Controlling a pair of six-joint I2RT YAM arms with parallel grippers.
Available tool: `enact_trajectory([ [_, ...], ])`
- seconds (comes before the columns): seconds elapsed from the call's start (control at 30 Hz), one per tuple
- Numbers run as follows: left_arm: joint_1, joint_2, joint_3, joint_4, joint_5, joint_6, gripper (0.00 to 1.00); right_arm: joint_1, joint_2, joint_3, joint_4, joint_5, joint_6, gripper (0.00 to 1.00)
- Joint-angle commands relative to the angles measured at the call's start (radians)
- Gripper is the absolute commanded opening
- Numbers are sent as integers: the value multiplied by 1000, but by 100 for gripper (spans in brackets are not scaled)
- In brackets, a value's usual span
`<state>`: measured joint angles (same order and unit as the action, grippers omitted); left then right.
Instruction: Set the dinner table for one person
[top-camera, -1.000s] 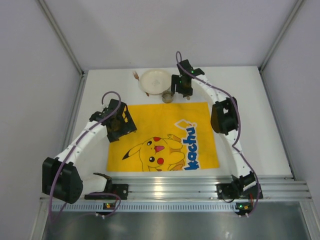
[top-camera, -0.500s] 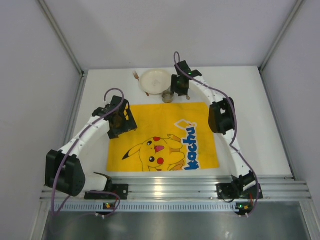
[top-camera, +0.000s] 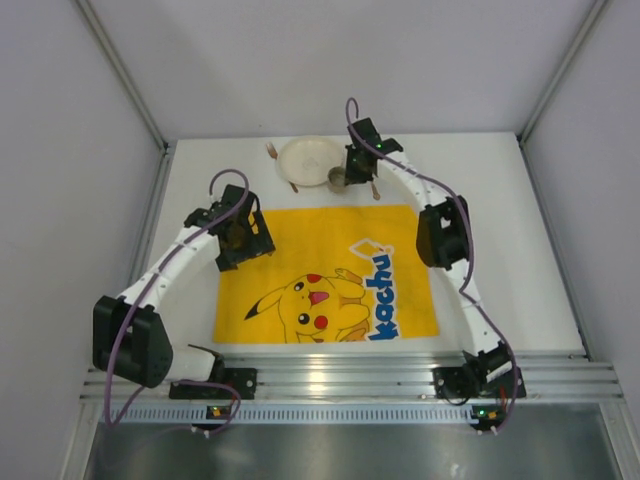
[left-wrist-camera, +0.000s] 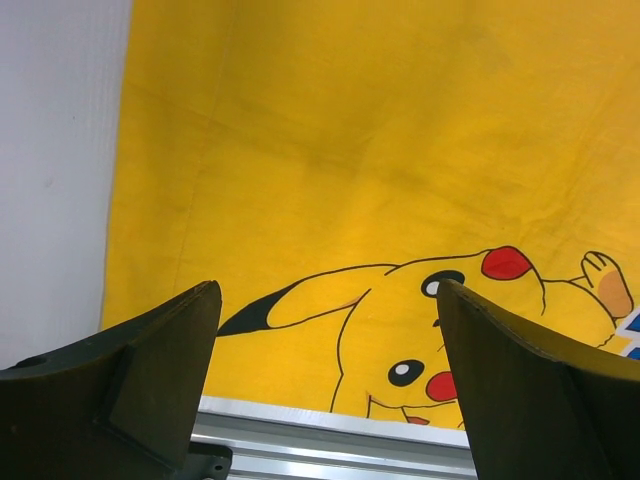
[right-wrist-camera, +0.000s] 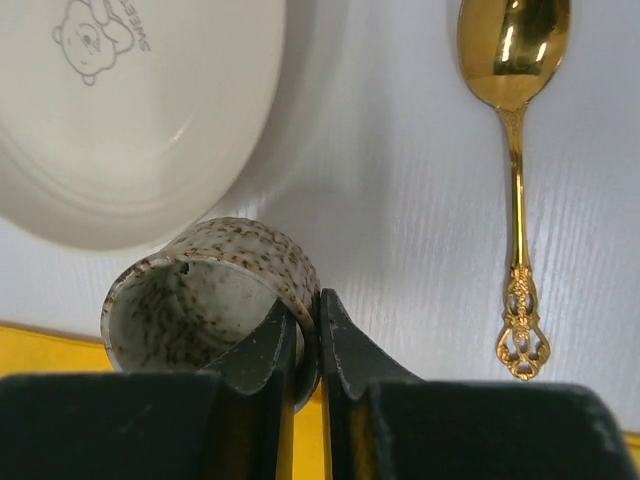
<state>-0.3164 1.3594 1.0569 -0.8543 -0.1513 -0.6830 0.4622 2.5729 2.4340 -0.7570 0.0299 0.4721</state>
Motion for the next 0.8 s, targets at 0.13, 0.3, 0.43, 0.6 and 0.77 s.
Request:
enact_trajectory([
  [0.13, 7, 23, 101, -8, -37, 43, 98, -83, -451, -315, 87, 50, -93, 0],
  [0.3, 20, 108, 250, 104, -11, 68, 98, -117, -704, -772, 134, 42, -128, 0],
  [0.43, 69, 324, 458, 109, 33, 66, 98, -131, -754, -964, 185, -10, -95, 0],
  [0.6, 82, 536, 752, 98, 24, 99, 98, -132, -708, -977, 193, -56, -75, 0],
  [0.77, 120, 777, 966, 112, 108, 71, 98, -166, -627, -919, 176, -103, -27, 0],
])
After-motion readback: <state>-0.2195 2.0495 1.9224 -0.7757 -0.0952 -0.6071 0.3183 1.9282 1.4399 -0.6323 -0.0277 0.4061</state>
